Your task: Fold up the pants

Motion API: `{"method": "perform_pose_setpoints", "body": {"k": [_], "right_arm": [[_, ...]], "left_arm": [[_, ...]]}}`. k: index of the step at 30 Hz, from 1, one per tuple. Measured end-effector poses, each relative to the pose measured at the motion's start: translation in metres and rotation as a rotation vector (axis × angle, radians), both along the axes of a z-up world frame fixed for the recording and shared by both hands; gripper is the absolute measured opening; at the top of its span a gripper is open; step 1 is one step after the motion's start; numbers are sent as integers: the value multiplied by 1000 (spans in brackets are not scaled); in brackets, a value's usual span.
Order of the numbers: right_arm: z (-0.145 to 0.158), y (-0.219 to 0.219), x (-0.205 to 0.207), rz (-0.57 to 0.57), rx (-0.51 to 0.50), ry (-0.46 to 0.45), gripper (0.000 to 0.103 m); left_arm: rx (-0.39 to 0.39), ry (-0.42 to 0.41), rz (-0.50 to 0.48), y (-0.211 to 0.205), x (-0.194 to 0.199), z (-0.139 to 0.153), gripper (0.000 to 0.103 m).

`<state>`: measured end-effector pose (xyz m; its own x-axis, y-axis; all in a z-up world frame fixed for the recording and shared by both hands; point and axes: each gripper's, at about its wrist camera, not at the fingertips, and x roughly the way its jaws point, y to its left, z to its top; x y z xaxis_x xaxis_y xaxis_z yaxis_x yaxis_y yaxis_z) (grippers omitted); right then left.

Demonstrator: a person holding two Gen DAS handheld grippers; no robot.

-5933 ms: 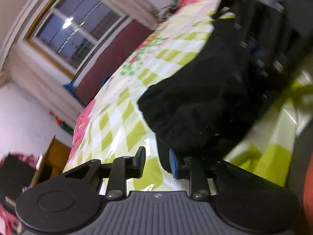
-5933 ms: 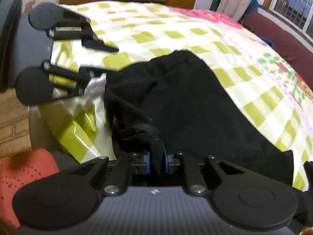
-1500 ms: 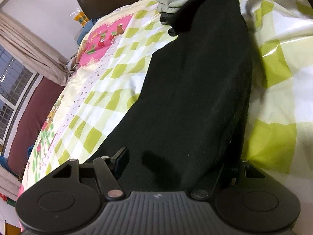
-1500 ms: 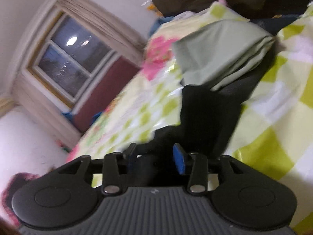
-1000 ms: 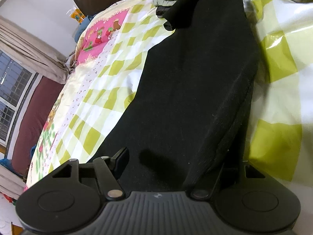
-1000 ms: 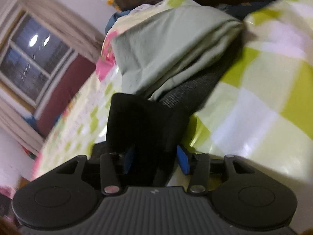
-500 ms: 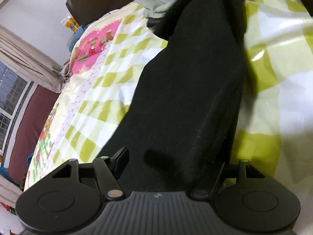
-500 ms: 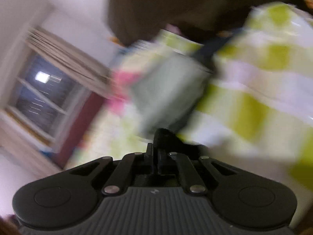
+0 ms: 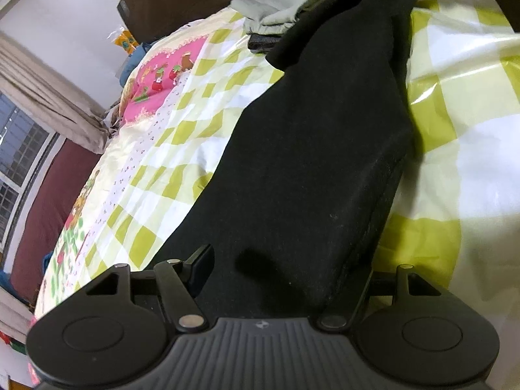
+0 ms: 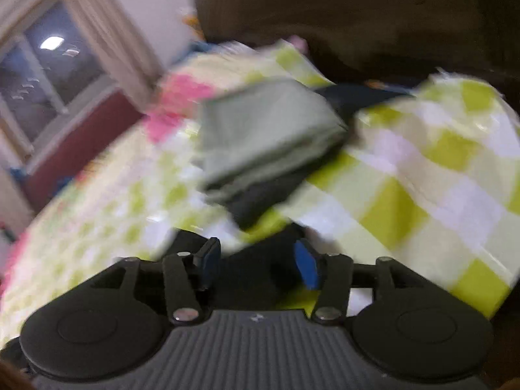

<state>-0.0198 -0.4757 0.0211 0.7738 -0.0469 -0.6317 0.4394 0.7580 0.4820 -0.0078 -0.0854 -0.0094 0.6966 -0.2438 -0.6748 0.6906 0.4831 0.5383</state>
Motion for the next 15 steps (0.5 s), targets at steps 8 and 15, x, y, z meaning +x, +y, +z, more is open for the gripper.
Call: {"method": "perform_pose_setpoints", "body": {"k": [8, 15], "right_arm": [[-38, -16, -3, -91, 325, -114, 55], [24, 0, 40, 107, 337, -334, 5]], "left_arm": [[-30, 4, 1, 1, 3, -2, 80], [-35, -22, 25, 1, 3, 8, 80]]}}
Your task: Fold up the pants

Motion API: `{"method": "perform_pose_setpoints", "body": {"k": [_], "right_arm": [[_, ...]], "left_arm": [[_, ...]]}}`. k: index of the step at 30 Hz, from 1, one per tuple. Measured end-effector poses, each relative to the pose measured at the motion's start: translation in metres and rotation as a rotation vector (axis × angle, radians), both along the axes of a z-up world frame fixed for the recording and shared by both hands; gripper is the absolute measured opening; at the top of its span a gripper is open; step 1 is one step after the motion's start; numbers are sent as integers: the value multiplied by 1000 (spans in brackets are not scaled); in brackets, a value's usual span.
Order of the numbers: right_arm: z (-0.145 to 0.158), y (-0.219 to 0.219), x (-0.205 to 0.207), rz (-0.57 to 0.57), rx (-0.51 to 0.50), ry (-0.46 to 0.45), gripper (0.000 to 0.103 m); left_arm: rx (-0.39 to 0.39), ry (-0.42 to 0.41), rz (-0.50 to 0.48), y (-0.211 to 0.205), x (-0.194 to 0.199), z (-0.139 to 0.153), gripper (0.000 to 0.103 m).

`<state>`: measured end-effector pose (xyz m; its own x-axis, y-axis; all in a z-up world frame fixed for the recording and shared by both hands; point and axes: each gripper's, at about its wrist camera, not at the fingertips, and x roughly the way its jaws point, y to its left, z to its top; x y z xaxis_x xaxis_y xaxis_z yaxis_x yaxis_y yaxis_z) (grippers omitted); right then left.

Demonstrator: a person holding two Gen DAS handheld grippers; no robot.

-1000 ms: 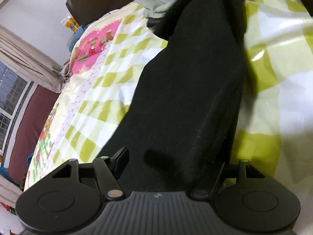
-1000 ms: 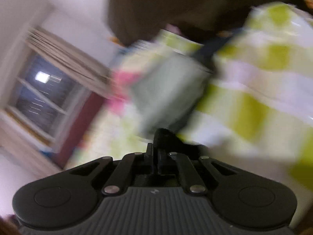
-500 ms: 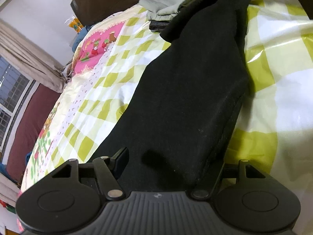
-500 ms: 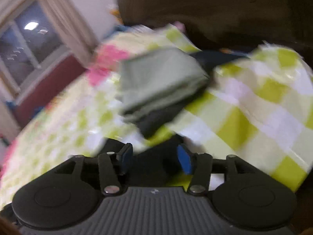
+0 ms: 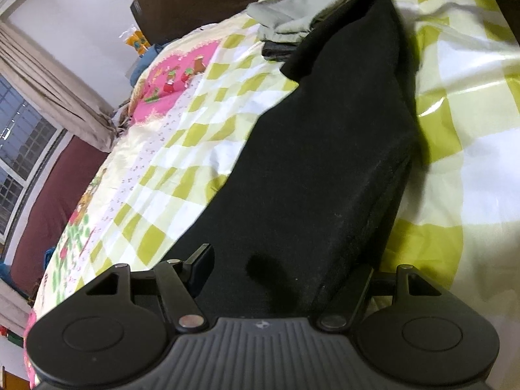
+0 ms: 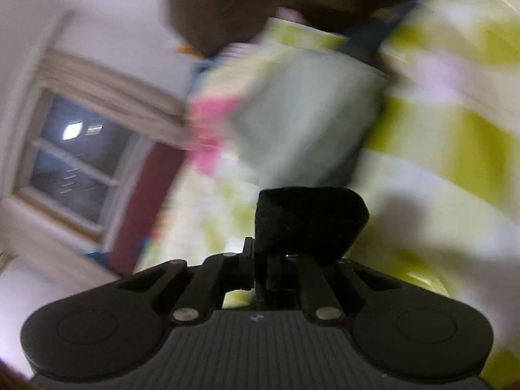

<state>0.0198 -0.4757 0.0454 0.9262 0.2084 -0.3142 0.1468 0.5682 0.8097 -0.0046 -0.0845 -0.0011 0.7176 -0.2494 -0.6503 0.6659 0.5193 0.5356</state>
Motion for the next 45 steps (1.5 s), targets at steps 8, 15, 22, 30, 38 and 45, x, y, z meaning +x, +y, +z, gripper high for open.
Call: {"method": "perform_pose_setpoints", "body": {"k": [8, 15, 22, 30, 38, 45], "right_arm": [[-18, -4, -32, -49, -202, 70, 6], [-45, -15, -55, -198, -261, 268, 14], [18, 78, -6, 57, -579, 97, 67], [-28, 203, 45, 343, -1154, 168, 65], [-32, 153, 61, 235, -1000, 282, 3], [-19, 37, -17, -39, -436, 269, 3]], "left_arm": [[21, 22, -12, -10, -5, -11, 80], [20, 36, -30, -9, -6, -15, 80], [-12, 30, -20, -3, -7, -15, 80], [-100, 47, 14, 6, -6, -13, 80], [-126, 22, 43, 13, -8, -8, 81], [-149, 36, 62, 14, -7, -5, 81]]}}
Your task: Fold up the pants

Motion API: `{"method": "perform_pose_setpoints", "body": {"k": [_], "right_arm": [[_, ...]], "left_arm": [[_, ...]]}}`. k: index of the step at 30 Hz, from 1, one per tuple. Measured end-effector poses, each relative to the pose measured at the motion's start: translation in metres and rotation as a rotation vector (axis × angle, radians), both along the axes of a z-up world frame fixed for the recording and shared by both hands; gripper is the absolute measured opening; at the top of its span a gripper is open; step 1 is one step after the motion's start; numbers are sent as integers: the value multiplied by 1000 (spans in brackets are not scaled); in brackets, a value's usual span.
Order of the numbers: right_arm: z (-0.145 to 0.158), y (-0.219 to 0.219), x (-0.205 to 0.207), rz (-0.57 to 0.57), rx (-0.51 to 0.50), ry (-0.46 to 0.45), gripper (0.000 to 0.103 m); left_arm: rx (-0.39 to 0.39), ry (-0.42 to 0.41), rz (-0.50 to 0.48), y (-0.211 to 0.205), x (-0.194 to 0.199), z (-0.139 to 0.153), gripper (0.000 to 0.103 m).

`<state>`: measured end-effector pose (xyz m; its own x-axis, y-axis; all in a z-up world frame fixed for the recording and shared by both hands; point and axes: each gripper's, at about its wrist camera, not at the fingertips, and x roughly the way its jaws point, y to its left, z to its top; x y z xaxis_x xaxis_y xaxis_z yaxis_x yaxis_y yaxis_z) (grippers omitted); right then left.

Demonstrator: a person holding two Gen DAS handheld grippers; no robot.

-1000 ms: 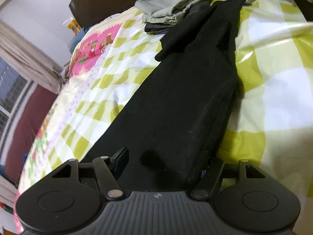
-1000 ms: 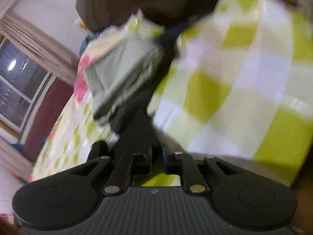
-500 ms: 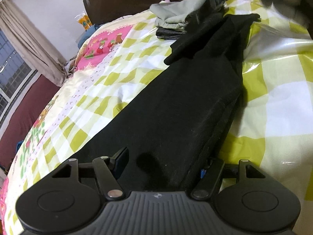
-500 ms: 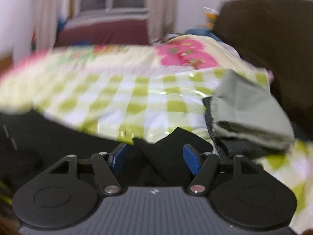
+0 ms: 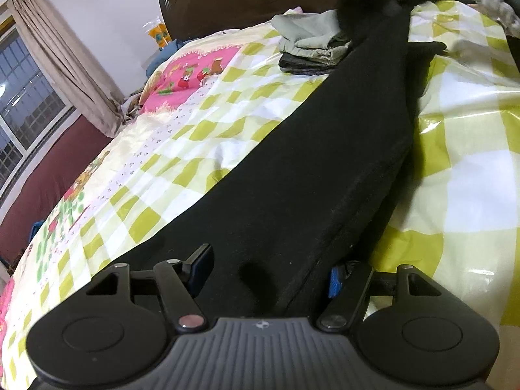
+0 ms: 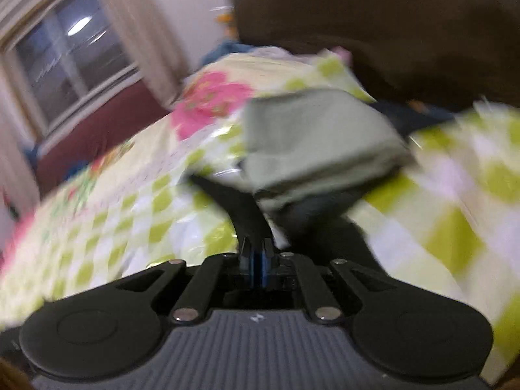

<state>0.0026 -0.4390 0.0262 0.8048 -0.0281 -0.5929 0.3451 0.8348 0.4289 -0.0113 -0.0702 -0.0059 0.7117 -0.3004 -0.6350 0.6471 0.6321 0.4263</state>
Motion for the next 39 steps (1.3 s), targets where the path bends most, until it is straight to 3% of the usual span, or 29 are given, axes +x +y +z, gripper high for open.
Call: {"method": "perform_pose_setpoints", "body": {"k": [3, 6, 10, 12, 15, 20, 22, 26, 29, 31, 36, 39], "right_arm": [[-34, -25, -7, -60, 183, 34, 3], [-54, -31, -8, -85, 257, 29, 11], [-56, -37, -7, -86, 336, -3, 12], [-47, -36, -5, -82, 334, -34, 12], [-14, -22, 4, -27, 255, -82, 6], [33, -11, -2, 61, 288, -285, 5], [21, -12, -3, 34, 271, -240, 5], [-49, -32, 5, -70, 333, 39, 10], [-64, -41, -6, -105, 413, 22, 11], [-56, -43, -11, -114, 380, 13, 14], [-30, -38, -22, -153, 155, 65, 17], [-8, -13, -29, -155, -8, 56, 18]], "left_arm": [[34, -5, -10, -5, -3, -4, 81], [51, 0, -24, -8, -5, -5, 81], [67, -2, -24, -10, -6, -4, 81], [71, -9, -23, -9, -6, -2, 81], [69, -17, -24, -7, -7, 2, 81], [53, -48, 1, 1, -5, 14, 81], [35, -44, 17, 5, -3, 16, 85], [52, -25, 19, 5, -2, 5, 85], [90, -31, 8, 4, -7, -2, 85], [104, -23, 9, 9, -8, -4, 85], [114, 17, 46, 30, -9, -5, 85], [104, 26, 80, 46, -13, -4, 85]]}}
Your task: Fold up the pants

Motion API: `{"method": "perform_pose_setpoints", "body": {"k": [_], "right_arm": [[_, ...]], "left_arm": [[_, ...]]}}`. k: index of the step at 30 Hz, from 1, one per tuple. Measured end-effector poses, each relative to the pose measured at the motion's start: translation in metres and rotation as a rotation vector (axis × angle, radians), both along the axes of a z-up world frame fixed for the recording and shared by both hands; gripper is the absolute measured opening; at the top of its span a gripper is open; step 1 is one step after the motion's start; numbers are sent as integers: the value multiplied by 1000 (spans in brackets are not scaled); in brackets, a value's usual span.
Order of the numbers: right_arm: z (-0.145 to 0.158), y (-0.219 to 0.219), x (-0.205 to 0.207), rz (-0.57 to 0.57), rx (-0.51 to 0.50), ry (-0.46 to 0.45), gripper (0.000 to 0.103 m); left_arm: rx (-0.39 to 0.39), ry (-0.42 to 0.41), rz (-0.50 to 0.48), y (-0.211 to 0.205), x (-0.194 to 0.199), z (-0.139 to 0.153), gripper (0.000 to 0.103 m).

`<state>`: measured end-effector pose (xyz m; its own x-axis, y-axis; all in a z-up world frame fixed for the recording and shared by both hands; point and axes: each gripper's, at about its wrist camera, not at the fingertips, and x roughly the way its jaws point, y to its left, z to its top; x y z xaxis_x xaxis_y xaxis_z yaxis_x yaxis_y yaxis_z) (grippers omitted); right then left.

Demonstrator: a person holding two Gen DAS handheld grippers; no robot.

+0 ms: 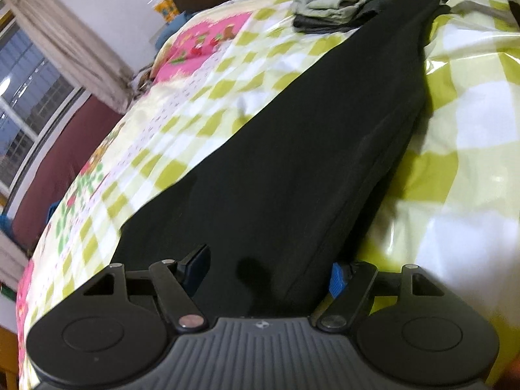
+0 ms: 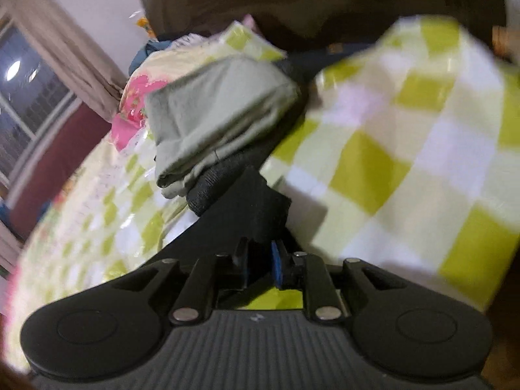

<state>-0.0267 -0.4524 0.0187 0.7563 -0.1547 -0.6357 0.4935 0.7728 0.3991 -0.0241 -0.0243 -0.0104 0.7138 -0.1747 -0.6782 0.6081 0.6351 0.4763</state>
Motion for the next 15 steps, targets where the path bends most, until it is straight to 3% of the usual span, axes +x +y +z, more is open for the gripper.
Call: {"method": "perform_pose_setpoints", "body": {"k": [2, 5, 7, 9, 12, 14, 15], "right_arm": [[19, 27, 1, 44, -96, -25, 20], [33, 78, 18, 229, -147, -62, 45], [27, 121, 40, 423, -124, -62, 43], [13, 159, 62, 543, -97, -41, 42], [-28, 204, 103, 711, -22, 123, 43], [-51, 219, 120, 720, -59, 275, 40], [-47, 224, 120, 729, -92, 281, 39]], "left_arm": [[-21, -6, 23, 11, -4, 5, 85], [-50, -36, 50, 27, -8, 15, 86], [-70, -53, 72, 37, -5, 19, 91], [-60, -68, 106, 47, 2, 14, 95], [-30, -13, 194, 71, 17, -3, 95], [-55, 39, 239, 92, 20, -5, 95], [-72, 48, 252, 101, 19, -1, 95]]}}
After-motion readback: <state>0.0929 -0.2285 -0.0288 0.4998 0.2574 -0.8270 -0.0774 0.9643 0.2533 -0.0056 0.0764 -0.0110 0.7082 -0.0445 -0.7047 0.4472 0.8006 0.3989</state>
